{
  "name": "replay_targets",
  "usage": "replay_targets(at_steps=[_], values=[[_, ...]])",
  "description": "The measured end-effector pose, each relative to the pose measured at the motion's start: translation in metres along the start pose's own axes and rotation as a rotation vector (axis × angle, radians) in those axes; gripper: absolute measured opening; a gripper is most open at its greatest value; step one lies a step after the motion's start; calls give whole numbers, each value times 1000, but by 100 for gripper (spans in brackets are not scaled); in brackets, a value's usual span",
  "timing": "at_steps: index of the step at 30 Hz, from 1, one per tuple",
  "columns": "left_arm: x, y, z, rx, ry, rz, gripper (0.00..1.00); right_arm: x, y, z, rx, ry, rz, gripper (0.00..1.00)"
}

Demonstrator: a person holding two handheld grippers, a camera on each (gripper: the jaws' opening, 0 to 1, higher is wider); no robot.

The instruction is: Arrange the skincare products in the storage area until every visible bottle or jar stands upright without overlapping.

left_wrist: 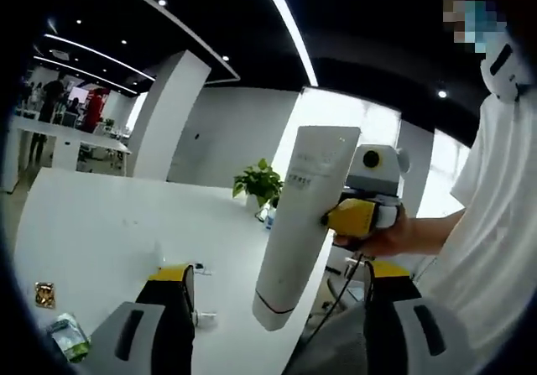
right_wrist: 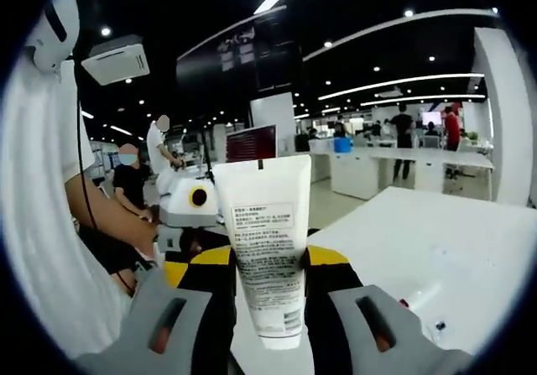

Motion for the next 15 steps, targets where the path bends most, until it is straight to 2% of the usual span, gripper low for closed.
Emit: replay_targets(at_steps=[4, 6, 10, 13, 15], values=[[2, -3, -4, -10, 3, 30, 85, -2, -1, -3, 13, -36, -84, 28], [8, -4, -9, -10, 50, 99, 83, -4, -2, -6, 20, -50, -133, 28], [14, -7, -13, -16, 67, 171, 79, -10, -5, -10, 39, -77, -204, 28], [23, -6, -11, -56, 43, 255, 70, -14, -5, -13, 57, -91, -252, 28], [27, -4, -9, -90, 21, 295, 59, -16, -4, -14, 73, -118, -295, 28]])
Point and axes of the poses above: the point that each gripper's makers call its tool centre point, and the gripper's own axes: y roughly backward along the fingers, x roughly to its right, z roughly out of its underside, the point moved 8 cm from there along y, roughly backward along the fingers, and after that the axes turned 13 degrees about -z, right-handed, at the moved point
